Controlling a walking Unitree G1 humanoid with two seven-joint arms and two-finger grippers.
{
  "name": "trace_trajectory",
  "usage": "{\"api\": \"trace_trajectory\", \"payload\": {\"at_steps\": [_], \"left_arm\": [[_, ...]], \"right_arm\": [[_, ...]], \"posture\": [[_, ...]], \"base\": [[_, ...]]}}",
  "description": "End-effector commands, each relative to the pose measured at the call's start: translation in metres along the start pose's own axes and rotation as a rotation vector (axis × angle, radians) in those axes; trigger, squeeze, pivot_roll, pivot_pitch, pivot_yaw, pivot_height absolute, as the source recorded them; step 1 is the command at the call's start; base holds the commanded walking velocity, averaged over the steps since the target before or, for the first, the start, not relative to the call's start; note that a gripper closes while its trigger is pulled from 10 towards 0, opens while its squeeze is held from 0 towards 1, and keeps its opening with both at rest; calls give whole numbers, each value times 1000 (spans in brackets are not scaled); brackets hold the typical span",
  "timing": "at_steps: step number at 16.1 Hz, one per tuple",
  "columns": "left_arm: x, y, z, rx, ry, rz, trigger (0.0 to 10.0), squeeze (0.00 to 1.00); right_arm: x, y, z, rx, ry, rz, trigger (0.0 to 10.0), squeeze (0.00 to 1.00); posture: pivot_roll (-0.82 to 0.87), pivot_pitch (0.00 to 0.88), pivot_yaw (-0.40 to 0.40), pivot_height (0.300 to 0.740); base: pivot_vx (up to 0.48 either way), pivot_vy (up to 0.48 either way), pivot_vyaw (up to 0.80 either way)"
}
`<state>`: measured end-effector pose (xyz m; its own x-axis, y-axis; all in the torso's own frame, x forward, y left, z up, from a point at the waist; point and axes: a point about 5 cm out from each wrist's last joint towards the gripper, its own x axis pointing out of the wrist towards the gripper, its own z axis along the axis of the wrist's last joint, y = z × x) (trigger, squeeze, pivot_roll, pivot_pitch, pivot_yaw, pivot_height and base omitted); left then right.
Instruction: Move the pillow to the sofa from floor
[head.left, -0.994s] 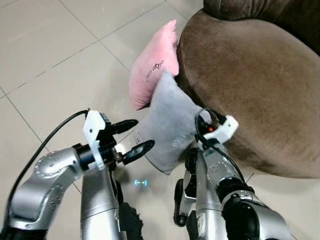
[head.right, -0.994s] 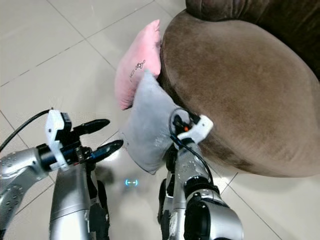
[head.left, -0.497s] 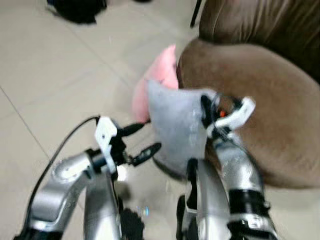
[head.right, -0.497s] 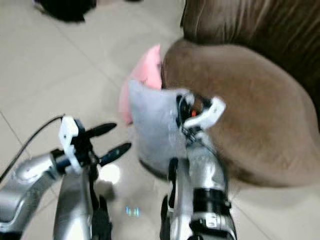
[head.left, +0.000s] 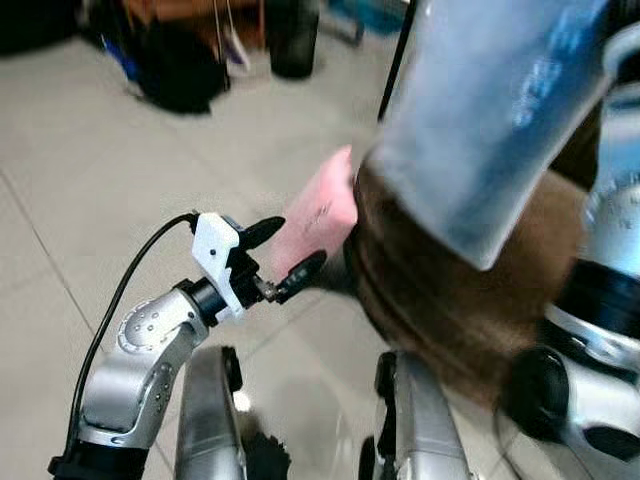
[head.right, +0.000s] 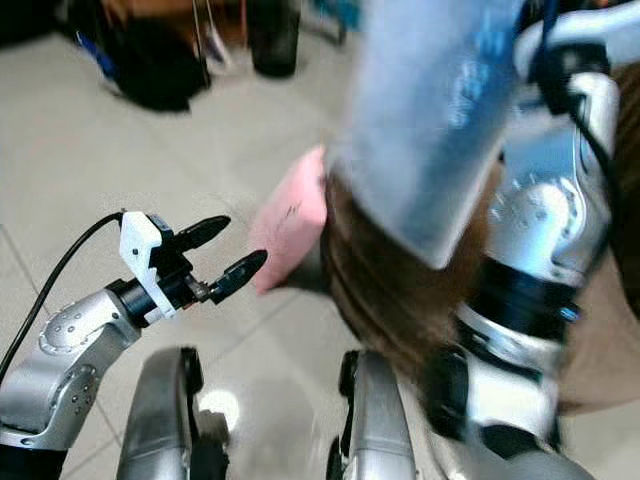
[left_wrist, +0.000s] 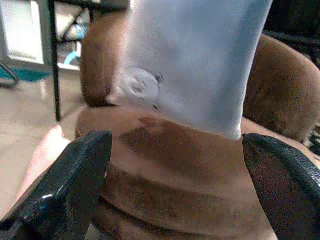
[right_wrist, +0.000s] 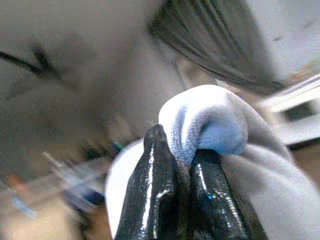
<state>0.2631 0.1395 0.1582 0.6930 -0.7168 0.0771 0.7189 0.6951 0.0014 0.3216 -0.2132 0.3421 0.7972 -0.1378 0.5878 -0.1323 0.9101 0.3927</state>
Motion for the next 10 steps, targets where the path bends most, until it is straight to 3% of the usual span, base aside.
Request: {"api": "trace_trajectory", "payload": {"at_steps": [1,2,3,5,6,8,10], "left_arm": [[5,-2,3,18,-6,-1,10000,0],[8,-3,-3,27,47,18,10000,0],[10,-3,-5,42,68,36,10000,0],[14,2,-7,84,94,94,10000,0],[16,10,-11,130,135,166,10000,0],[20,22,-13,181,156,272,10000,0],[26,23,-6,206,116,301,10000,0]], "right_arm": [[-5,-8,-20,-93,115,-68,10000,0],[-27,-27,-61,-156,306,-148,10000,0],[-42,-37,-86,-220,432,-171,10000,0],[-65,-50,-114,-304,560,-217,10000,0],[-74,-56,-122,-338,616,-240,10000,0],[-78,-63,-119,-374,605,-257,10000,0],[-80,-69,-112,-340,577,-258,10000,0]], "posture": [[21,3,-85,518],[18,1,-81,518],[15,5,-78,518],[15,6,-80,518],[16,6,-81,518],[8,3,-75,518],[3,8,-81,526]], "base": [[0,0,0],[0,0,0],[0,0,0],[0,0,0],[0,0,0],[0,0,0],[0,0,0]]}}
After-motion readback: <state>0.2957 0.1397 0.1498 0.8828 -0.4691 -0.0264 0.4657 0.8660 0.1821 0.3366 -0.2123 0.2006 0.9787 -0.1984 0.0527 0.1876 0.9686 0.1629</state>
